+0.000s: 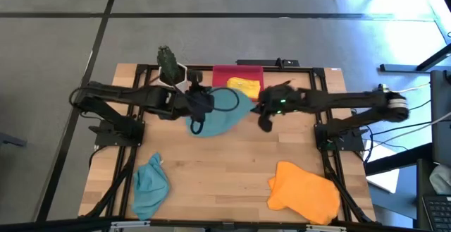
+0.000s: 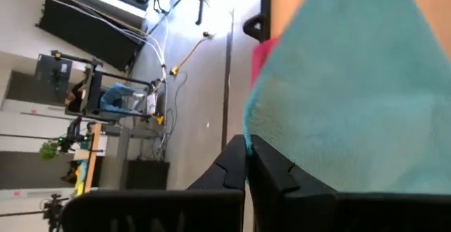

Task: Fold microfiber towels
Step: Fold the top blue microfiber cloth

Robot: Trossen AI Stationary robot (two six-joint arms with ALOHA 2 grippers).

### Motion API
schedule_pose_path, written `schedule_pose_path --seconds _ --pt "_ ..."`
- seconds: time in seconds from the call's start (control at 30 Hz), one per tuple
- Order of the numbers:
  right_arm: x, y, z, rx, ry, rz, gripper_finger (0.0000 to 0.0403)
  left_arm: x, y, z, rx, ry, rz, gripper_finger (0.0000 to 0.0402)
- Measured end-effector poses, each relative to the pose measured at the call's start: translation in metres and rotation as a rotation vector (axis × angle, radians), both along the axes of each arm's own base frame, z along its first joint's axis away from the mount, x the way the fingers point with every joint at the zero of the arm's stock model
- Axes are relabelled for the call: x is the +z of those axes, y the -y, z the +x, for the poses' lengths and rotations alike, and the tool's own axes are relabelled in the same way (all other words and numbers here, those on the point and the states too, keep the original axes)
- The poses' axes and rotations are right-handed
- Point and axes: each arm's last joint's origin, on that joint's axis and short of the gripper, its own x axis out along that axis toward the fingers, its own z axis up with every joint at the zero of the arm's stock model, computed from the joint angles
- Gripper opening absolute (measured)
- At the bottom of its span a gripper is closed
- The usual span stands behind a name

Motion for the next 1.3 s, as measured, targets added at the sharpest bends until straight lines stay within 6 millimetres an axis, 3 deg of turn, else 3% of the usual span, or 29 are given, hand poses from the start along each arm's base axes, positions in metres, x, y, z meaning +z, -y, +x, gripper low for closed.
schedule_pose_path --seconds 0.2,0.33,0.53,0.67,0.83,1.03,1.3 --pt "0.075 -0.010 -0.033 -0.084 0.066 -0.096 0.0004 0.029 -0.002 -0.005 -0.004 0.082 -0.008 0.0000" --pt "0.111 -0.013 -0.044 -0.115 0.074 -0.139 0.0004 0.044 -0.006 -0.008 0.001 0.117 0.002 0.0000" --pt "0.150 -0.013 -0.051 -0.136 0.146 -0.191 0.0004 0.062 -0.016 -0.013 0.054 0.160 0.041 0.0000" --pt "0.166 -0.012 -0.058 -0.198 0.173 -0.249 0.0004 0.068 -0.023 -0.016 0.135 0.150 0.122 0.0000" --pt "0.168 -0.011 -0.060 -0.217 0.155 -0.263 0.0004 0.068 -0.026 -0.018 0.171 0.132 0.153 0.0000" --pt "0.148 -0.015 -0.048 -0.203 0.006 -0.229 0.0004 0.060 -0.017 -0.023 0.111 0.035 0.127 0.0000" --pt "0.114 -0.048 -0.029 -0.098 -0.118 -0.166 0.0004 0.044 0.013 -0.040 0.047 -0.042 -0.029 0.0000"
